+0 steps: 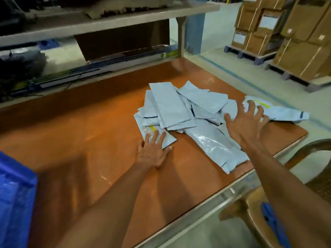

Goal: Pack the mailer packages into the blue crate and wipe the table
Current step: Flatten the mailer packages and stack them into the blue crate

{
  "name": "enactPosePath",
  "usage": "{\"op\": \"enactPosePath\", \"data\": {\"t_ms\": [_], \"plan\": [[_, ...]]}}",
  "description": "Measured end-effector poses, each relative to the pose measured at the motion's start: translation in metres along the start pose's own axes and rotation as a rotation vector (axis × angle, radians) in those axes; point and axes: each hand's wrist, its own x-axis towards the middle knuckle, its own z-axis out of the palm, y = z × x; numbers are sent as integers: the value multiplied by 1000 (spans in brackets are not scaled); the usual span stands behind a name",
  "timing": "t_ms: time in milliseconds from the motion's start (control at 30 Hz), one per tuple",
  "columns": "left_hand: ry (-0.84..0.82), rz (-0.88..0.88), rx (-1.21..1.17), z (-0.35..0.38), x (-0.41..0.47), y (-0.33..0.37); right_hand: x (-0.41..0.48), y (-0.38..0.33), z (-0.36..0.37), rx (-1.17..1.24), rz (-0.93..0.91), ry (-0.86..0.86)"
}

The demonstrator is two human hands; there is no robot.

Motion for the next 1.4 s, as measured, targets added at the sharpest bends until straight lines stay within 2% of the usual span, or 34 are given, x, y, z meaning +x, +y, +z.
{"op": "enactPosePath", "data": {"t_ms": [67,100,133,233,400,467,567,633,700,767,833,900,967,1033,1100,1267,1400], "plan": [[27,23,-1,3,-1,-4,9,13,20,-13,154,-393],[45,31,-10,4,-3,-6,9,17,33,8,158,-510],[62,39,-17,4,-5,-8,7,17,43,25,116,-541],[119,42,-66,5,-16,-21,-4,5,57,96,-15,-437],[248,58,-91,6,-65,-51,-47,-40,33,342,-203,-274],[261,43,-92,6,-88,-64,-72,-62,19,425,-354,-200],[265,-33,-102,12,-125,-94,-112,-103,-1,467,-703,-83],[276,-85,-74,17,-149,-114,-139,-131,-7,455,-906,-162],[315,-147,-42,19,-170,-129,-167,-156,-7,400,-1005,-291],[363,-198,-36,18,-187,-141,-189,-176,-6,345,-978,-415],[385,-253,-55,16,-195,-148,-202,-190,-8,308,-876,-556],[430,-288,-75,15,-192,-152,-211,-198,-10,292,-832,-623],[417,-319,-107,16,-180,-155,-218,-206,-9,240,-854,-555],[304,-344,-145,21,-166,-154,-221,-216,-2,209,-811,-492],[231,-352,-138,33,-157,-149,-225,-224,10,152,-774,-525],[299,-302,-59,49,-161,-135,-242,-225,30,101,-802,-494],[299,-286,-33,46,-159,-130,-239,-230,29,82,-781,-549]]}}
